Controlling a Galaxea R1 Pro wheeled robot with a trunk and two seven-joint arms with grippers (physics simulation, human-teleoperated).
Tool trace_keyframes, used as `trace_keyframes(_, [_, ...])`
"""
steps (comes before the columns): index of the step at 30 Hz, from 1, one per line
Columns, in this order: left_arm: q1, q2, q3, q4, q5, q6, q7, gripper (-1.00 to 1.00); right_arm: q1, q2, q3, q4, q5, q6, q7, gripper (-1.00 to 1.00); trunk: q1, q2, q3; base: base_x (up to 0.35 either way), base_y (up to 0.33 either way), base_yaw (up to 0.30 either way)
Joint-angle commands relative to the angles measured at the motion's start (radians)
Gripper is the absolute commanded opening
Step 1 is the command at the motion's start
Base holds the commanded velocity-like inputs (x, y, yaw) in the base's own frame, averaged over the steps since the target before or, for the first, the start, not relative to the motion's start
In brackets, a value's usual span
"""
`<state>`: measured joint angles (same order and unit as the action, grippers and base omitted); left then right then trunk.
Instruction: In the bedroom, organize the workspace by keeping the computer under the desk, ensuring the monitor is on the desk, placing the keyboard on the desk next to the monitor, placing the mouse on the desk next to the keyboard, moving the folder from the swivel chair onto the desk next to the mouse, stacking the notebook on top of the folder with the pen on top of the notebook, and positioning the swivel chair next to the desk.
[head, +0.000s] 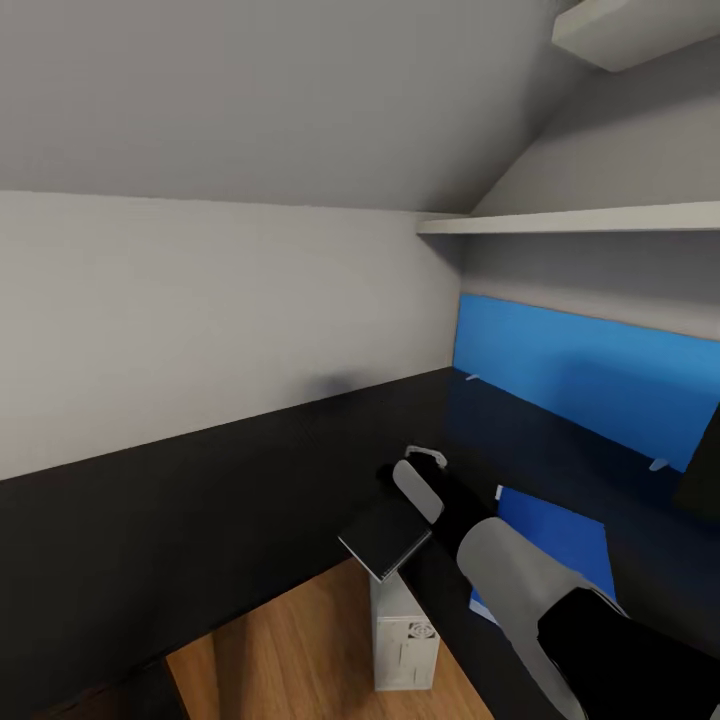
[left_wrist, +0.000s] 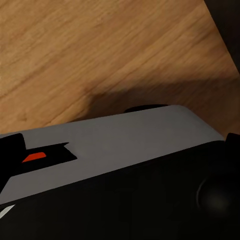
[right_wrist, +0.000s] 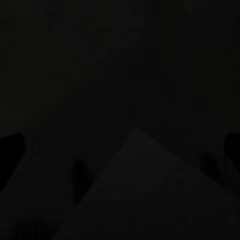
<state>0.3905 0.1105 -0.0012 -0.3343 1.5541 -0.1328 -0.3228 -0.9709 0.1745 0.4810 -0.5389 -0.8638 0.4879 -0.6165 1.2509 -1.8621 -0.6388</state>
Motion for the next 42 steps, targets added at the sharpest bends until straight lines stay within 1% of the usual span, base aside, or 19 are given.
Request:
trace_keyframes(1, [0.001,0.000,-0.001,-0.002,0.005,-0.001,-0.002,1.00,0.001,-0.003,0.003,-0.020,-0.005,-0.020,0.009,1.00,0.000,0.000,-0.001,0.000,0.000,0.000])
trace_keyframes(2, [0.001,0.000,-0.001,-0.002,0.004,-0.001,-0.002,1.00,0.004,-0.009,0.004,-0.042,-0.004,-0.041,0.023,1.00,0.000,0.000,-0.001,0.000,0.000,0.000])
trace_keyframes(3, [0.001,0.000,-0.002,-0.002,0.001,-0.001,-0.002,1.00,0.009,-0.024,0.003,-0.090,-0.004,-0.074,0.047,1.00,0.000,0.000,-0.001,0.000,0.000,0.000])
trace_keyframes(5, [0.001,0.000,-0.002,-0.002,-0.001,-0.002,-0.002,1.00,0.021,-0.041,0.003,-0.144,-0.004,-0.093,0.064,1.00,0.000,0.000,-0.001,0.000,0.000,0.000])
trace_keyframes(8, [0.001,-0.001,-0.002,-0.001,-0.003,-0.002,-0.002,1.00,0.059,-0.067,0.003,-0.245,-0.004,-0.108,0.077,1.00,0.000,0.000,-0.001,0.000,0.000,0.000])
trace_keyframes(9, [0.001,-0.001,-0.002,-0.001,-0.004,-0.002,-0.003,1.00,0.096,-0.082,0.004,-0.329,-0.004,-0.104,0.082,1.00,0.000,0.000,-0.001,0.000,0.000,0.000])
trace_keyframes(12, [0.001,-0.001,-0.003,-0.002,-0.006,-0.002,-0.003,1.00,0.156,-0.107,0.004,-0.462,0.000,-0.073,0.086,1.00,0.000,0.000,-0.001,0.000,0.000,0.000])
trace_keyframes(13, [0.001,-0.001,-0.004,-0.002,-0.007,-0.004,-0.004,1.00,0.194,-0.121,0.004,-0.543,0.005,-0.048,0.087,1.00,0.000,0.000,-0.001,0.000,0.000,0.000])
trace_keyframes(14, [0.001,-0.001,-0.004,-0.002,-0.007,-0.005,-0.004,1.00,0.211,-0.126,0.004,-0.578,0.008,-0.038,0.087,1.00,0.000,0.000,-0.001,0.000,0.000,0.000])
trace_keyframes(15, [0.001,-0.002,-0.004,-0.002,-0.007,-0.009,-0.004,1.00,0.237,-0.134,0.004,-0.634,0.017,-0.022,0.088,1.00,0.000,0.000,-0.001,0.000,0.000,0.000])
trace_keyframes(16, [0.001,-0.002,-0.005,-0.002,-0.007,-0.010,-0.004,1.00,0.246,-0.136,0.004,-0.655,0.024,-0.016,0.089,1.00,0.000,0.000,-0.001,-0.009,0.006,0.000])
trace_keyframes(19, [0.001,-0.002,-0.006,-0.002,-0.008,-0.012,-0.005,1.00,0.265,-0.141,0.004,-0.697,0.040,-0.004,0.091,1.00,0.000,0.000,-0.001,-0.048,0.043,0.000])
trace_keyframes(23, [0.001,-0.002,-0.008,-0.002,-0.008,-0.013,-0.006,1.00,0.276,-0.144,0.005,-0.736,0.051,0.009,0.092,1.00,0.000,0.000,-0.001,-0.106,0.152,-0.002])
trace_keyframes(24, [0.001,-0.002,-0.010,-0.002,-0.008,-0.014,-0.008,1.00,0.280,-0.144,0.006,-0.773,0.057,0.036,0.088,1.00,0.000,0.000,0.000,-0.144,0.243,-0.124])
trace_keyframes(32, [0.000,-0.002,-0.011,-0.002,-0.009,-0.014,-0.010,1.00,0.283,-0.142,0.005,-0.807,0.059,0.059,0.085,1.00,0.000,0.000,0.005,-0.151,0.259,-0.173])
trace_keyframes(33, [-0.001,-0.002,-0.011,-0.002,-0.011,-0.014,-0.010,1.00,0.283,-0.137,0.004,-0.817,0.060,0.067,0.082,1.00,0.000,0.000,0.006,-0.158,0.277,-0.041])
trace_keyframes(37, [-0.001,-0.002,-0.011,-0.002,-0.012,-0.014,-0.010,1.00,0.284,-0.135,0.005,-0.816,0.060,0.068,0.081,1.00,0.000,0.000,0.006,-0.159,0.278,-0.026])
trace_keyframes(42, [-0.001,-0.002,-0.013,-0.002,-0.016,-0.015,-0.010,1.00,0.284,-0.134,0.005,-0.816,0.060,0.068,0.082,1.00,0.000,0.000,0.006,-0.120,0.190,-0.212])
